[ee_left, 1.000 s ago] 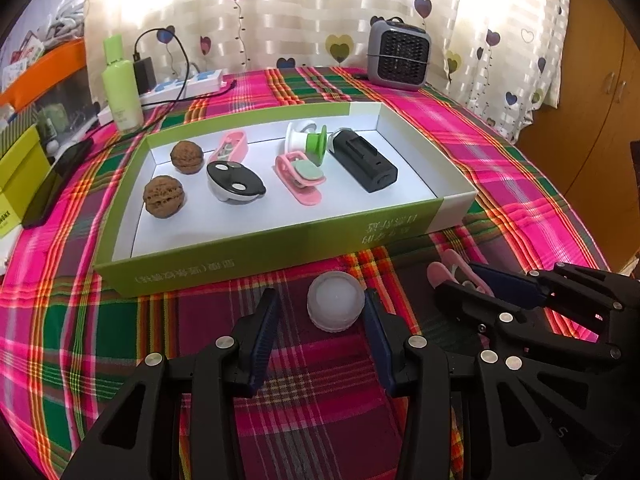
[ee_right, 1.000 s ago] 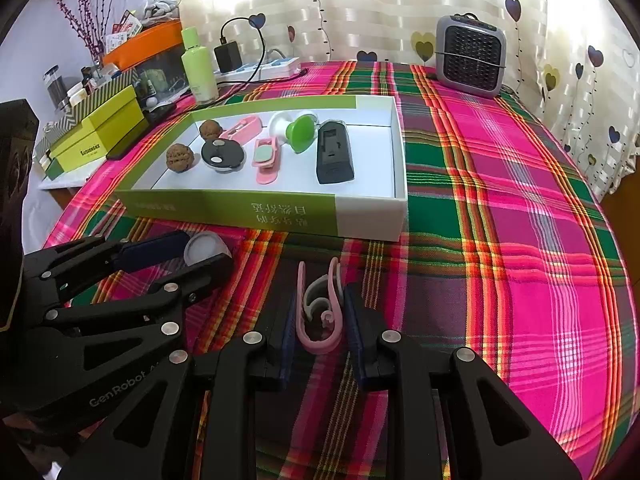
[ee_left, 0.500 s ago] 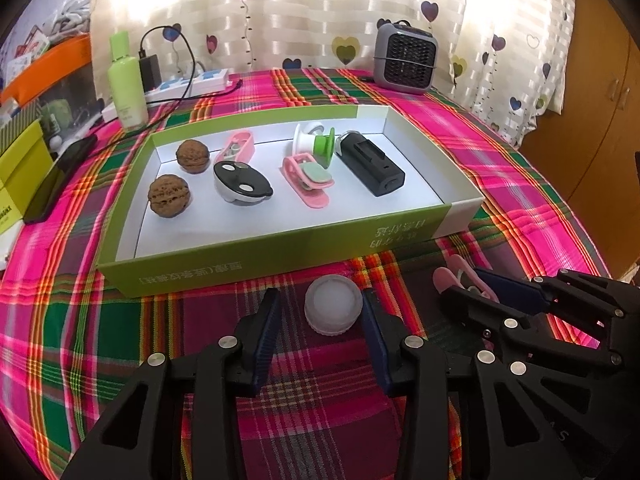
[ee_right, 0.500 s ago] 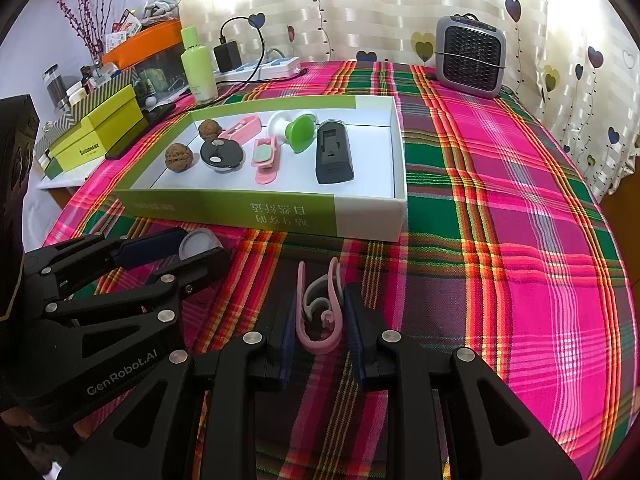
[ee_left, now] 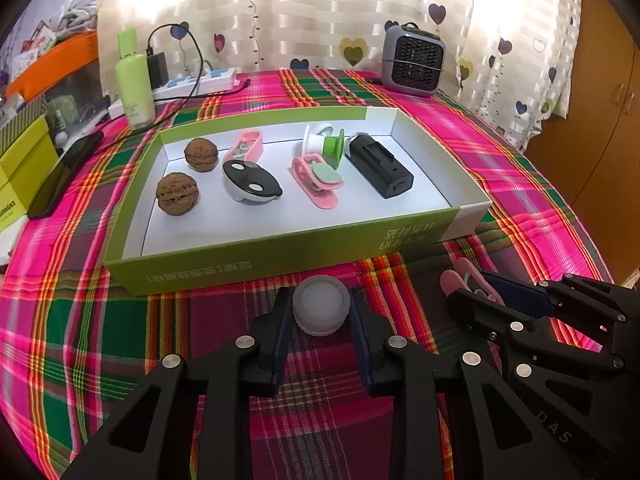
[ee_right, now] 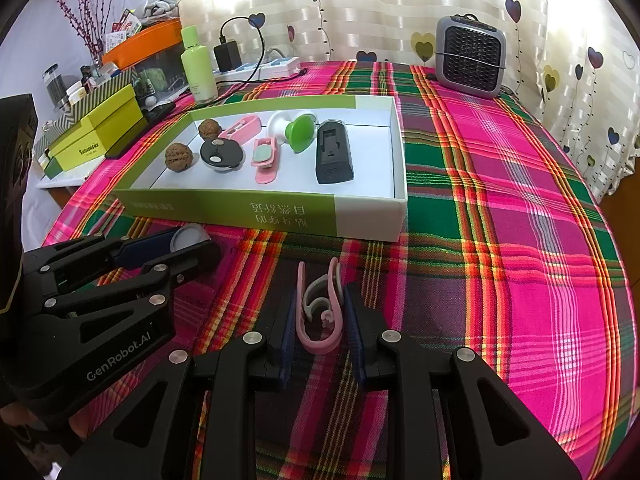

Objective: Organize objects
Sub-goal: 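Move the left gripper to the white round cap and close on it, then carry the white cap and pink hook over the box with both grippers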

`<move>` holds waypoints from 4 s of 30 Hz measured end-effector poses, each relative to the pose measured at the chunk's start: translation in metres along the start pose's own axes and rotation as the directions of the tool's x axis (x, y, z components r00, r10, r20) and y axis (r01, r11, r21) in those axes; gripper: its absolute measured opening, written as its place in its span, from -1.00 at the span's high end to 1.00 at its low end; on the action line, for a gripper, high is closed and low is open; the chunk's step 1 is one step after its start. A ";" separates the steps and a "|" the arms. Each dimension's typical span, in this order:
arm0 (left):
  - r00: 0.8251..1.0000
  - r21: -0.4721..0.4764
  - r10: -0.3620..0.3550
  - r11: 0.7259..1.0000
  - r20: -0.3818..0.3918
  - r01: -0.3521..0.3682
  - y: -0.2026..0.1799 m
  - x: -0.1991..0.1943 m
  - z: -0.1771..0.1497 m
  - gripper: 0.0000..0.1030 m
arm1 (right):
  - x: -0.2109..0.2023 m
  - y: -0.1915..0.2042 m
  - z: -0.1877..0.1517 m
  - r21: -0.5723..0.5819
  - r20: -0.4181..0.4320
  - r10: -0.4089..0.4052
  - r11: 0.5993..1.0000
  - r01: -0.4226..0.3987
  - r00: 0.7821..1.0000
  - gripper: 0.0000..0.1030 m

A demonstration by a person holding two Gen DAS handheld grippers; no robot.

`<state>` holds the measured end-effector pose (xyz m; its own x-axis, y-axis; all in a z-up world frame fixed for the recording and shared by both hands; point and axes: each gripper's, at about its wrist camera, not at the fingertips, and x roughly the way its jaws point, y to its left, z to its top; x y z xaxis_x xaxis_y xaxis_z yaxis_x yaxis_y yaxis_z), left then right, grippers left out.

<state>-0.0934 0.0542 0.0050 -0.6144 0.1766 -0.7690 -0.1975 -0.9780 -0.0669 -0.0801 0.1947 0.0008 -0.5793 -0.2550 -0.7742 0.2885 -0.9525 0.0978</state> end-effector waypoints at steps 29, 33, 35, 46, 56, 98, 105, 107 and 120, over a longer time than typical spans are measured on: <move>1.000 -0.028 -0.005 1.000 0.022 0.006 0.012 -0.009 0.000 0.50 | -0.002 0.003 0.002 -0.007 0.005 -0.011 1.000 0.011 1.000 0.54; 1.000 -0.027 -0.007 1.000 0.030 0.008 0.013 -0.013 0.002 0.50 | -0.004 0.003 0.003 -0.007 0.008 -0.011 1.000 0.011 1.000 0.54; 0.999 -0.029 -0.008 1.000 0.033 0.009 0.014 -0.015 0.003 0.50 | -0.004 0.003 0.003 -0.008 0.009 -0.011 1.000 0.011 1.000 0.54; 0.998 -0.026 -0.006 1.000 0.057 0.008 0.015 -0.026 0.008 0.50 | -0.016 0.007 0.010 -0.018 0.030 -0.007 1.000 0.007 1.000 0.54; 0.996 -0.017 -0.007 1.000 0.090 0.008 0.018 -0.038 0.022 0.50 | -0.026 0.015 0.022 -0.041 0.058 0.003 0.999 -0.001 0.998 0.54; 0.999 -0.031 -0.036 0.999 -0.012 0.035 0.028 0.035 0.067 0.50 | 0.028 -0.021 0.104 -0.023 0.039 -0.020 1.000 0.021 0.999 0.54; 0.999 -0.029 -0.038 0.999 -0.013 0.037 0.028 0.040 0.069 0.50 | 0.045 -0.027 0.117 -0.035 0.022 -0.032 0.999 0.033 0.999 0.54; 0.999 -0.028 -0.036 0.999 -0.011 0.036 0.027 0.040 0.070 0.50 | 0.049 -0.027 0.120 -0.035 0.018 -0.038 0.999 0.039 0.999 0.54; 0.999 -0.027 -0.038 0.999 -0.005 0.038 0.029 0.045 0.075 0.50 | 0.072 -0.031 0.131 -0.056 -0.014 -0.054 0.997 0.053 0.998 0.54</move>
<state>-0.1837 0.0417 0.0158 -0.6026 0.2131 -0.7691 -0.1996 -0.9733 -0.1134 -0.2305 0.1840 0.0233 -0.5835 -0.2009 -0.7869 0.2993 -0.9539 0.0217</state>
